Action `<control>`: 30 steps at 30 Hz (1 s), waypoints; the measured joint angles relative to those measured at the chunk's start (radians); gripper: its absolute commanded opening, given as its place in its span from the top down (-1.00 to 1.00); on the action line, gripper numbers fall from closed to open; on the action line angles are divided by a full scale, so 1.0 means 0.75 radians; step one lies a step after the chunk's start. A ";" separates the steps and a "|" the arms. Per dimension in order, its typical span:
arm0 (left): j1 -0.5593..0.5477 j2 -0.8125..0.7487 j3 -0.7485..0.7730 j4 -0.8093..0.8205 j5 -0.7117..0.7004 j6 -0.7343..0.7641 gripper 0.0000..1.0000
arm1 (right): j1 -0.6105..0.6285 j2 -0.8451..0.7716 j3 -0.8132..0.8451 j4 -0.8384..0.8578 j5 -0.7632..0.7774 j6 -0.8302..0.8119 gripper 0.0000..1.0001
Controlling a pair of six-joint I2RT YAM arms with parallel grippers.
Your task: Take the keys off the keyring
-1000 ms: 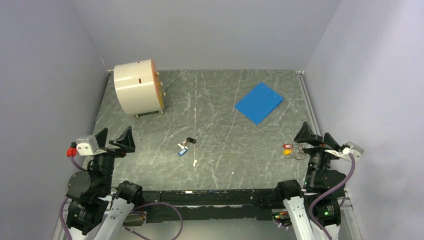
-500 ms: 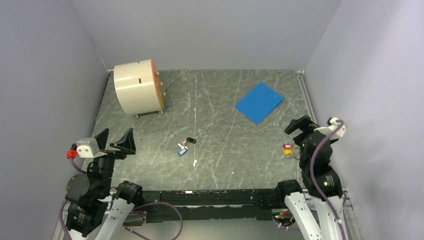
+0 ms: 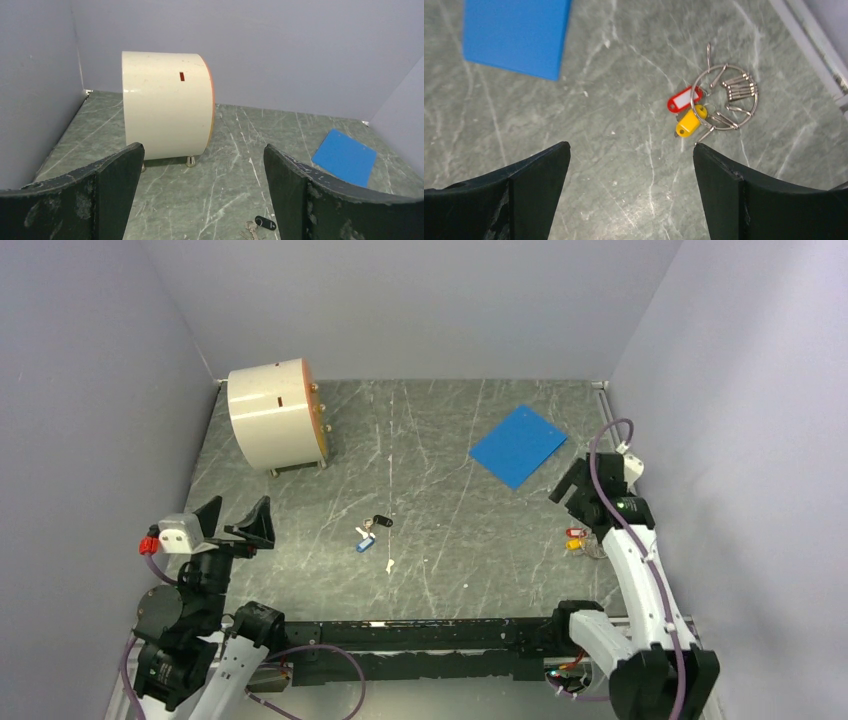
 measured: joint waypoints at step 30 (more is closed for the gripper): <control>-0.126 0.000 -0.026 0.010 0.010 0.047 -0.89 | -0.490 0.591 -0.185 0.381 -0.307 0.029 0.12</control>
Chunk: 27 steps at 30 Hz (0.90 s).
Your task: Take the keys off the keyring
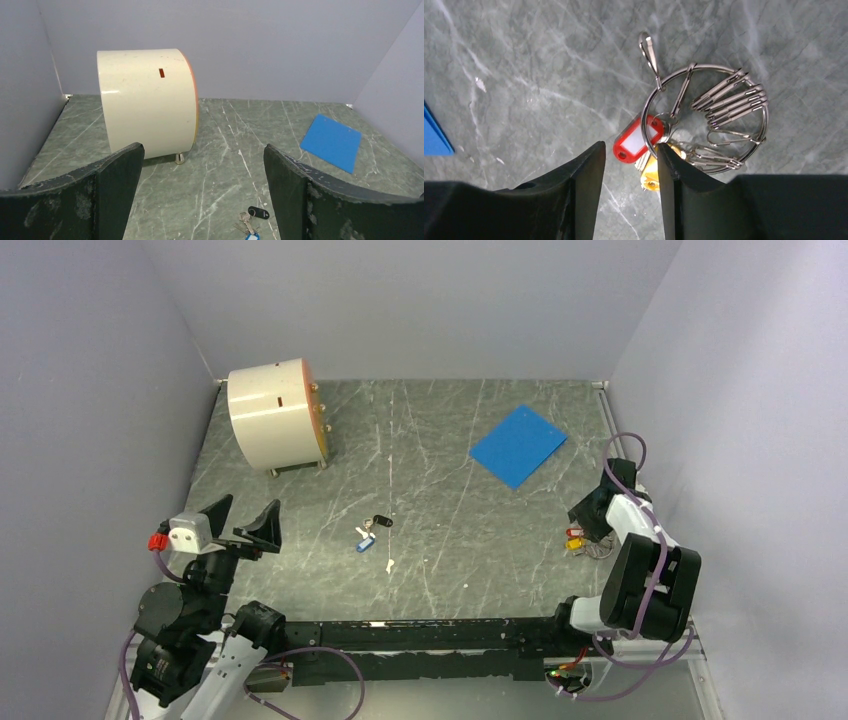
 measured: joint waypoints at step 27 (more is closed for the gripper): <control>-0.021 0.000 -0.010 0.002 0.019 0.015 -0.89 | 0.238 0.134 0.017 0.099 -0.105 -0.060 0.76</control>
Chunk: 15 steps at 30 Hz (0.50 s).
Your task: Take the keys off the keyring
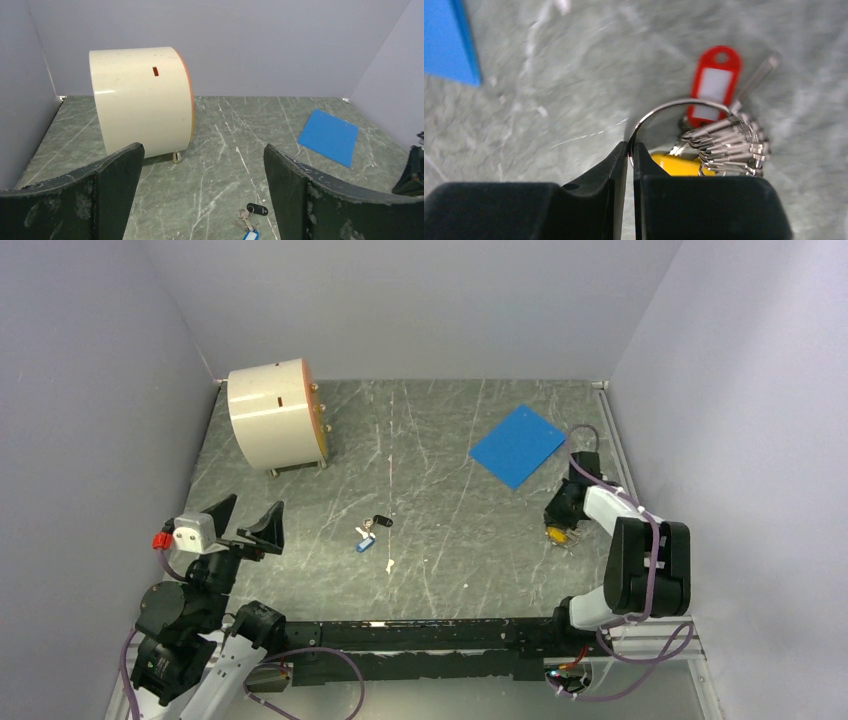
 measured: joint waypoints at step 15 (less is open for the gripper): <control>0.001 0.002 0.000 -0.003 0.040 0.010 -0.89 | 0.580 0.137 0.160 -0.014 -0.128 -0.044 0.90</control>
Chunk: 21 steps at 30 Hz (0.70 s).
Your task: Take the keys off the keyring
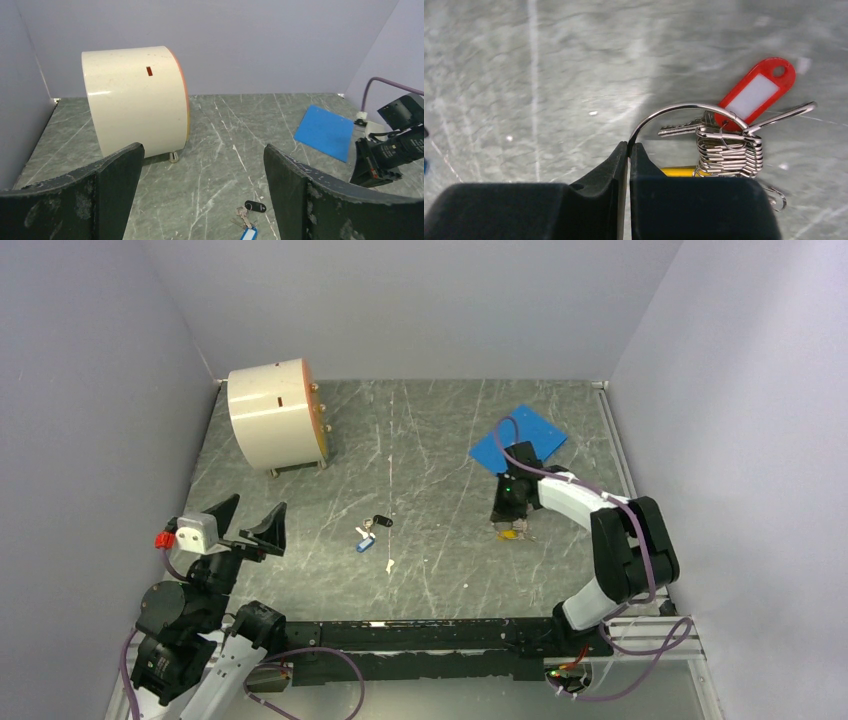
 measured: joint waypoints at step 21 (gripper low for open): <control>0.012 0.094 0.001 -0.021 0.058 0.000 -0.89 | 0.306 -0.128 0.164 -0.058 -0.116 -0.093 1.00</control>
